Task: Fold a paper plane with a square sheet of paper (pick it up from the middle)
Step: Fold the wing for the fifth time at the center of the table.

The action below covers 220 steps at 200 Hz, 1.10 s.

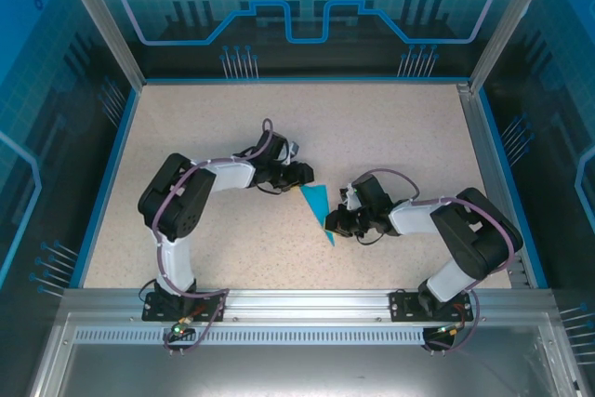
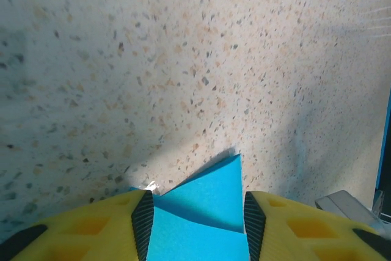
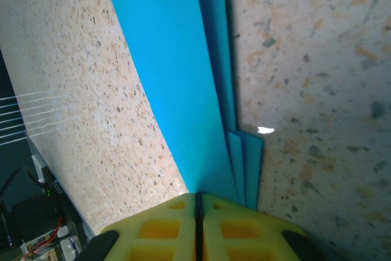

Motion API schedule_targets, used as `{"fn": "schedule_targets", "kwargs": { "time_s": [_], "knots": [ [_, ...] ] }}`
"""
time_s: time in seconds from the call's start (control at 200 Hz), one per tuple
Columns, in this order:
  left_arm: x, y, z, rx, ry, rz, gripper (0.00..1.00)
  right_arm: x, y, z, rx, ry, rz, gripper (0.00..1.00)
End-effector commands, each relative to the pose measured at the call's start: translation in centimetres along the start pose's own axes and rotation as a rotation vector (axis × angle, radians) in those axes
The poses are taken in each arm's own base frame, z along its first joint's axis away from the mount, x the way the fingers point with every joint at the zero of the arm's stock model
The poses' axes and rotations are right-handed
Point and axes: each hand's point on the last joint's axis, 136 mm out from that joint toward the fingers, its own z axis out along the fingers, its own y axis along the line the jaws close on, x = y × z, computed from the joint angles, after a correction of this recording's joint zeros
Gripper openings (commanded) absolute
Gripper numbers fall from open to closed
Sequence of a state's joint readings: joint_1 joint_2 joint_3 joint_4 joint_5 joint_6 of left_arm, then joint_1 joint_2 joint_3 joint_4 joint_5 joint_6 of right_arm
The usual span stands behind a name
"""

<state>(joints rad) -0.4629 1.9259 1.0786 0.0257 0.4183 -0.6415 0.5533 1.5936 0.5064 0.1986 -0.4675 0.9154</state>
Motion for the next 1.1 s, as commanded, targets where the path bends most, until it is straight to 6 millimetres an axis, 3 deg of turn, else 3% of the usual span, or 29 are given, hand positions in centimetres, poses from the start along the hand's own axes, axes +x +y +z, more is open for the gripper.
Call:
{"fn": "schedule_targets", "kwargs": {
  "time_s": [0.0,0.105,0.215,0.37,0.505,0.78,1.095],
  "knots": [
    [-1.8,-2.8,-3.1,0.038,-0.057,0.062,0.48,4.1,-6.1,0.4,0.205,0.125,0.120,0.10],
    [-1.1,-4.2,-4.4,0.082,-0.068,0.066,0.49,3.9,-6.1,0.6,0.204,0.121,0.120,0.10],
    [1.2,-5.7,-4.5,0.121,-0.028,0.093,0.48,3.6,-5.9,0.8,0.193,0.116,0.119,0.10],
    [4.8,-6.4,-2.5,0.138,0.056,0.114,0.44,3.5,-5.8,0.9,0.187,0.115,0.121,0.10],
    [6.1,-5.0,-0.4,0.120,0.095,0.078,0.40,3.6,-6.1,0.8,0.194,0.113,0.125,0.10],
    [5.1,-1.3,2.6,0.019,0.085,0.039,0.37,4.0,-6.4,0.7,0.201,0.118,0.128,0.10],
    [2.9,1.5,2.0,-0.041,0.055,0.015,0.38,4.6,-7.2,0.3,0.240,0.132,0.120,0.10]
  ]
}}
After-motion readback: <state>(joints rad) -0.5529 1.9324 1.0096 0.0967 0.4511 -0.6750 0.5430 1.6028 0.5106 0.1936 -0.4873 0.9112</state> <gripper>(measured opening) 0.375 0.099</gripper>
